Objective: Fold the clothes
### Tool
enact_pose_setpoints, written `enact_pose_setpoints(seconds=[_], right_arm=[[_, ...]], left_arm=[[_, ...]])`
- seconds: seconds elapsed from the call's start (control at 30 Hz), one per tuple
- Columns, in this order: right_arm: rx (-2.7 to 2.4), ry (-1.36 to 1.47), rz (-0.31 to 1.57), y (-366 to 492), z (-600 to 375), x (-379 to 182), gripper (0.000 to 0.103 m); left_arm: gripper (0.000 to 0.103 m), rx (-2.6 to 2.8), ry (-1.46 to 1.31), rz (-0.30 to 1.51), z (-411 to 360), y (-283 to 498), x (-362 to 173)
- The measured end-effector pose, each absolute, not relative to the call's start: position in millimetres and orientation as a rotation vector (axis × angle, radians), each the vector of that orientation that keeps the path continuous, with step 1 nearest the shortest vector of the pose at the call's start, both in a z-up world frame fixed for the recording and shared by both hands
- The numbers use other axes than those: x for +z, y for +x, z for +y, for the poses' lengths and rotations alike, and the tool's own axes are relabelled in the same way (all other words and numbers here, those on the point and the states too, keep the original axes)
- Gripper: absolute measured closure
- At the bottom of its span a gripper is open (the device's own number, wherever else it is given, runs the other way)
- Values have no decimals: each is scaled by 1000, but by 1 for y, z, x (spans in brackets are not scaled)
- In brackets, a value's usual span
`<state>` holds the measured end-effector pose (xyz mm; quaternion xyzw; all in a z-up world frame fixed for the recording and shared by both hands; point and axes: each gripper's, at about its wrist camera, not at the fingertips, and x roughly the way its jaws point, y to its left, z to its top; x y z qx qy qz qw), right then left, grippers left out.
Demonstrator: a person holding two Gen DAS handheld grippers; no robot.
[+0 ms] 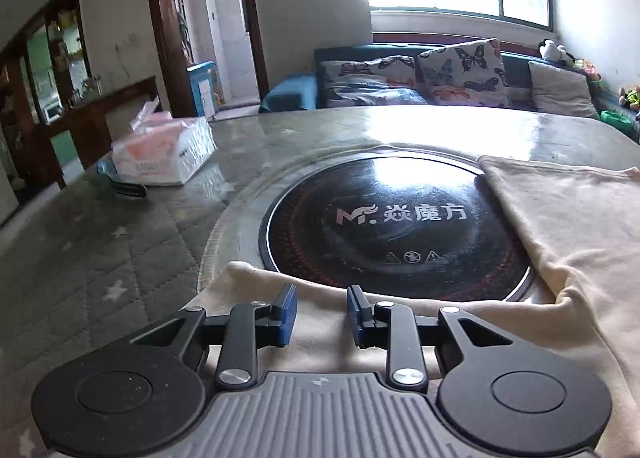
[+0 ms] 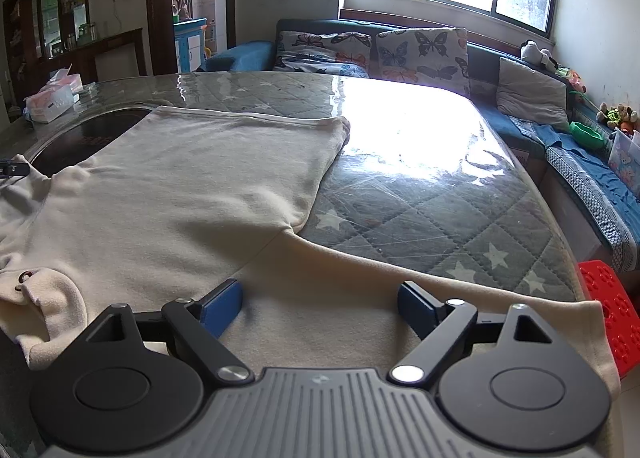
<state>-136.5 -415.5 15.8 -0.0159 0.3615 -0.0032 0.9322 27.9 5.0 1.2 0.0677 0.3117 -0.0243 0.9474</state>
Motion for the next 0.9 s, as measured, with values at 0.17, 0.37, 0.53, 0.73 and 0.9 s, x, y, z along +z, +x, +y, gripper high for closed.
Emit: enact_pose_setpoints(seconds=[0.17,0.37,0.53,0.73,0.9], right_arm=[[-11,-33,743,-135,-415,17,16],[-14,-33,746,-135,-415,16,15],[-16,-39,746,-135,-414,16,15],[-25,-38,743,-135,-413,16,15],[-34,-34,739,-135,-414,16,12]], left_arm=[[68,7,137,630,17,38,1],[55,98,145,634,34,41,2],[54,93,133,632,36,35,10],[53,-61,107,602,6,-2,30],[53,-269,63,583,-39,-26,39]])
